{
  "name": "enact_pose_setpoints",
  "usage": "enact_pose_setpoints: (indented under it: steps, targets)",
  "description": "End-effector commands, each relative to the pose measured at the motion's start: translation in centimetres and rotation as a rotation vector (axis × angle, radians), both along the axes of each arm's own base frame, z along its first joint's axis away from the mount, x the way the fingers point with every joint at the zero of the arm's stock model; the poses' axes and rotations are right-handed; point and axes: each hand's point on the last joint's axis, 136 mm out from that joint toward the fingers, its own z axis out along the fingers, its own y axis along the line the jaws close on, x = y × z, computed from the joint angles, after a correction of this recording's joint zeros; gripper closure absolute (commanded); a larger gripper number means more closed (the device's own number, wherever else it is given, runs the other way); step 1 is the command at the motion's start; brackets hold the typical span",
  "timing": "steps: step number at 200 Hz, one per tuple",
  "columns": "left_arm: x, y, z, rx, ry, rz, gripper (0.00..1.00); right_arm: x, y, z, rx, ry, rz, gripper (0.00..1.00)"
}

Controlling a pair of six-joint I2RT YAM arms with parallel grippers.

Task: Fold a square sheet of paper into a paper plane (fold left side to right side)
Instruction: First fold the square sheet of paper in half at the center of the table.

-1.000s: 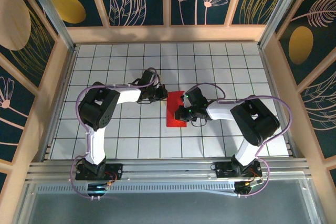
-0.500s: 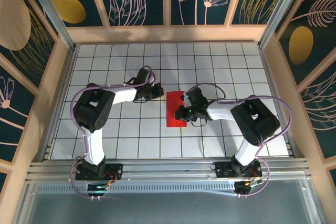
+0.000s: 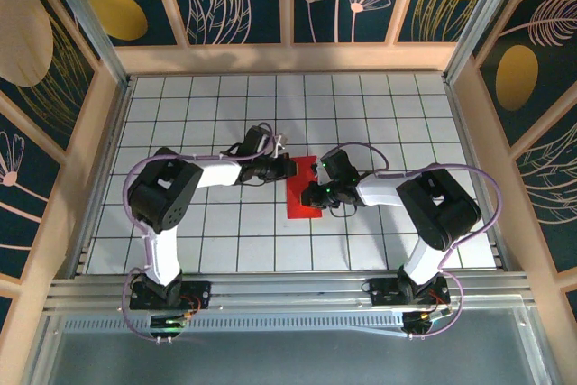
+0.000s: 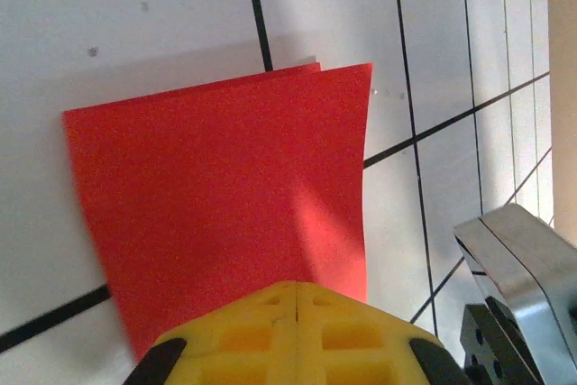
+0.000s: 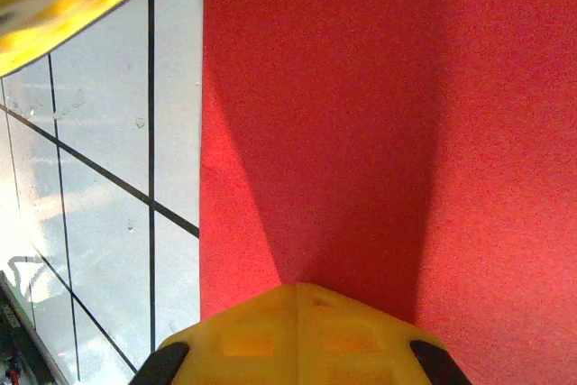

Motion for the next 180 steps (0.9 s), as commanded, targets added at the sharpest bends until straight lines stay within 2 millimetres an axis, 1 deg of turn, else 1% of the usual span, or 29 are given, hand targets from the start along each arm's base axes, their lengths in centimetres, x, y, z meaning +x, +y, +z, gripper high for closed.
enact_pose_setpoints:
  steps: [1, 28, 72, 107, 146, 180]
  targets:
    - [2.1, -0.1, -0.4, 0.036, -0.031, 0.027, 1.0, -2.9, -4.4, -4.7, -0.204, 0.137, -0.04, 1.0]
    - [3.0, 0.6, -1.3, 0.099, -0.041, 0.06, 1.0, -2.8, -4.4, -4.6, -0.204, 0.134, -0.044, 1.0]
    - [3.1, 1.3, -3.1, 0.141, -0.022, 0.081, 1.0, -3.0, -4.4, -4.7, -0.206, 0.139, -0.041, 1.0]
    - [3.7, 2.2, -3.9, 0.162, -0.027, 0.114, 1.0, -3.2, -4.6, -4.9, -0.213, 0.145, -0.041, 1.0]
    - [5.4, 3.8, -3.9, 0.174, -0.036, 0.165, 1.0, -3.2, -4.6, -4.9, -0.217, 0.146, -0.04, 1.0]
    - [7.5, 4.3, -3.6, 0.18, -0.051, 0.193, 1.0, -3.3, -4.6, -5.0, -0.217, 0.15, -0.04, 1.0]
